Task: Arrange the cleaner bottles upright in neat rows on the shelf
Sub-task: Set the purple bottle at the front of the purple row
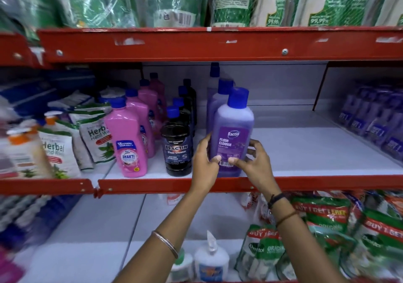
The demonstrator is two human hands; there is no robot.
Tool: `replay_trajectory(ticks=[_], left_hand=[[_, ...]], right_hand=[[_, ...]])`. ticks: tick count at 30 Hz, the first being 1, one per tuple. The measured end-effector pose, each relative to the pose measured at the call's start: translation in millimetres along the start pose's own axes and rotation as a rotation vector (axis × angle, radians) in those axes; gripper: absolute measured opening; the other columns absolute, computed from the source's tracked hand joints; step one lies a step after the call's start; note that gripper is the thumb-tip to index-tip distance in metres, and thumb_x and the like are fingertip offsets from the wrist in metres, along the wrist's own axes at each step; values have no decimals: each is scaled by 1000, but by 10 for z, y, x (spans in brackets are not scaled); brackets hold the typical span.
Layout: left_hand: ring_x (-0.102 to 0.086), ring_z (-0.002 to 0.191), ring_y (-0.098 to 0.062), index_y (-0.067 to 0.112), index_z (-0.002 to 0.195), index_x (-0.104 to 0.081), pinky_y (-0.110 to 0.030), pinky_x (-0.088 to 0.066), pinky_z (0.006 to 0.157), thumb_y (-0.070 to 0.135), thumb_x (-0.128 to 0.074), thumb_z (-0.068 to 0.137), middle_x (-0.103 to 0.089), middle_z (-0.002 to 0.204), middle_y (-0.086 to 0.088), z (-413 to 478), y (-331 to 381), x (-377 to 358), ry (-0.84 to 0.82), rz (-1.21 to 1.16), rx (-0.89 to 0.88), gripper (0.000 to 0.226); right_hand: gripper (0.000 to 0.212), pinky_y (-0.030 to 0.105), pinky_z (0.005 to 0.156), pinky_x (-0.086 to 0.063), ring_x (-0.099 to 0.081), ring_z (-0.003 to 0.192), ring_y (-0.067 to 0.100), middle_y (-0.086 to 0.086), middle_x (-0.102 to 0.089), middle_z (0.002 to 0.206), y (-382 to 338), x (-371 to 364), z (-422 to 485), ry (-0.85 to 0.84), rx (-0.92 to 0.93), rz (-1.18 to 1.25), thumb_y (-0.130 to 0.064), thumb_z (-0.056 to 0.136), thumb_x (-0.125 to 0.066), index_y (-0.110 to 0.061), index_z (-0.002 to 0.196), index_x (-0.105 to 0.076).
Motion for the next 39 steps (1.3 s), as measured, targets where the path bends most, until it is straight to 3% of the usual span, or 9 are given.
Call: replay_trajectory(ticks=[5, 11, 15, 17, 24, 28, 33, 36, 39], left_hand=[[-56, 119, -20, 34, 128, -46, -44, -51, 99, 11, -63, 74, -52, 130, -8, -3, -110, 64, -2, 49, 14, 61], [-56, 105, -11, 14, 117, -54, -34, -49, 95, 11, -48, 91, -53, 118, -7, -85, -13, 104, 32, 117, -87, 27], [-58, 99, -11, 12, 112, -54, -25, -48, 89, -2, -48, 90, -61, 113, -9, -31, -82, 115, -32, 63, 6, 27], [-57, 97, -1, 17, 118, -49, -17, -48, 87, 2, -54, 89, -58, 114, -3, -36, -97, 77, -83, 35, 44, 33], [-43, 118, -5, 19, 142, -22, -11, -37, 90, 17, -72, 79, -41, 130, 10, 12, -148, -37, -198, 68, 155, 80], [-52, 113, -6, 22, 141, -24, -25, -43, 99, 22, -74, 78, -50, 125, 8, 34, -153, -73, -199, 111, 138, 80], [-53, 106, 3, 26, 133, -31, -18, -48, 91, 48, -53, 88, -51, 120, 8, 6, -93, 7, -117, 149, 92, 55], [-51, 120, -14, 31, 131, -32, -44, -45, 103, 77, -34, 77, -48, 133, 2, -12, -88, 52, -88, 207, 94, 71], [-44, 130, -17, 43, 131, -34, -49, -39, 108, 87, -21, 70, -43, 140, 4, -15, -95, 79, -89, 178, 90, 77]], right_hand=[[55, 17, 79, -55, -59, 105, 5, -9, -57, 113, 13, -66, -37, 24, 16, 13, -22, 72, -77, -23, 117, -46], [31, 6, 72, -49, -57, 114, 19, 9, -56, 120, 91, 12, -23, 65, 52, -28, -14, 84, -66, -15, 110, -49], [41, 20, 87, -52, -60, 114, 19, 3, -61, 124, 116, -26, -30, -49, 11, -19, -42, 83, -61, -18, 115, -52], [50, 31, 93, -52, -60, 113, 18, 1, -62, 123, 92, -67, -44, -104, -1, 4, -52, 77, -61, -20, 114, -54], [51, 23, 81, -55, -66, 104, 13, -1, -65, 119, 50, -158, 12, -243, -38, 71, -41, 77, -62, -14, 120, -54], [46, 26, 87, -54, -64, 106, 13, 1, -64, 118, 50, -141, 75, -249, -23, 50, -41, 80, -57, -16, 118, -55], [29, 17, 77, -56, -64, 102, 17, 4, -63, 112, 151, -135, 121, -180, -82, 94, -32, 91, -49, -13, 114, -49], [25, 20, 77, -57, -65, 104, 26, 8, -65, 109, 190, -74, 154, -104, -80, 103, -27, 94, -47, -9, 110, -53], [25, 24, 80, -58, -66, 104, 29, 11, -68, 105, 197, 22, 121, -30, -95, 151, -27, 94, -49, -8, 105, -60]])
Point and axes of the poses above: each hand's wrist, its own z-axis towards the middle knuckle, its own x-axis out of the back of the hand, y = z × x, the point moved 9 cm from there along z, towards the middle knuckle
